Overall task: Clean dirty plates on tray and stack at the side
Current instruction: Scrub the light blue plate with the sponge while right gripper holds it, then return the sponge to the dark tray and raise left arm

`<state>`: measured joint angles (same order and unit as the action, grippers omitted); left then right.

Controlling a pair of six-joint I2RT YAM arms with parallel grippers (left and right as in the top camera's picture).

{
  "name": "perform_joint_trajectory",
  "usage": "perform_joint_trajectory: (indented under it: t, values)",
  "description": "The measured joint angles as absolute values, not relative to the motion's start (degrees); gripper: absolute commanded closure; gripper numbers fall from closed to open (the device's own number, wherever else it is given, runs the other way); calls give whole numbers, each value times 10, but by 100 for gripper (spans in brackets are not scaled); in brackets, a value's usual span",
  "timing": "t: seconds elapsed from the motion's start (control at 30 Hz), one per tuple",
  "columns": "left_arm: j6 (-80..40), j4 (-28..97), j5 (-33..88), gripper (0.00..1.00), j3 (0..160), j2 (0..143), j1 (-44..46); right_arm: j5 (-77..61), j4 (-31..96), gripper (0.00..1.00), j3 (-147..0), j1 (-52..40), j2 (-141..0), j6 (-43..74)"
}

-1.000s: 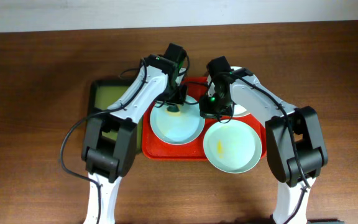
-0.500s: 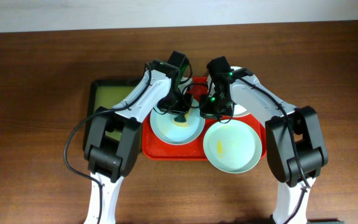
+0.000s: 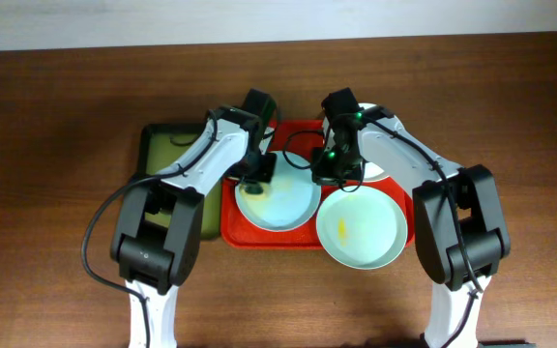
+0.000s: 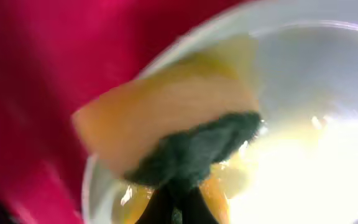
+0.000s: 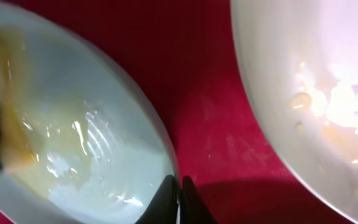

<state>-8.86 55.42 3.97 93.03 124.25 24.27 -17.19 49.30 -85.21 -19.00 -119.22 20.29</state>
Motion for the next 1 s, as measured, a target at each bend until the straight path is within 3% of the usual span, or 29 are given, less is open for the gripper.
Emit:
perform_joint_trajectory:
  t: [0.07, 0.13, 0.27, 0.37, 0.53, 0.73, 0.87, 1.0]
  values:
    - [-88, 561, 179, 100, 918, 1242, 244, -171, 493, 96, -852, -190, -1192, 201]
    - [-87, 567, 234, 100, 921, 1244, 247, -171, 492, 96, -852, -190, -1192, 197]
    - [-87, 616, 184, 100, 982, 1239, 235, -175, 492, 96, -852, -190, -1192, 197]
    - [-93, 661, 68, 100, 983, 1224, 235, -175, 490, 96, -852, -190, -1192, 197]
    - [-130, 573, 45, 100, 884, 1210, 265, -174, 488, 96, -851, -190, -1192, 197]
    - [-136, 527, 235, 100, 887, 1205, 310, -172, 488, 96, -851, -190, -1192, 197]
    - [-100, 606, 34, 100, 963, 1183, 248, -173, 486, 96, -851, -190, -1192, 197]
    - [-71, 643, -136, 100, 966, 1172, 243, -175, 486, 96, -851, -190, -1192, 197]
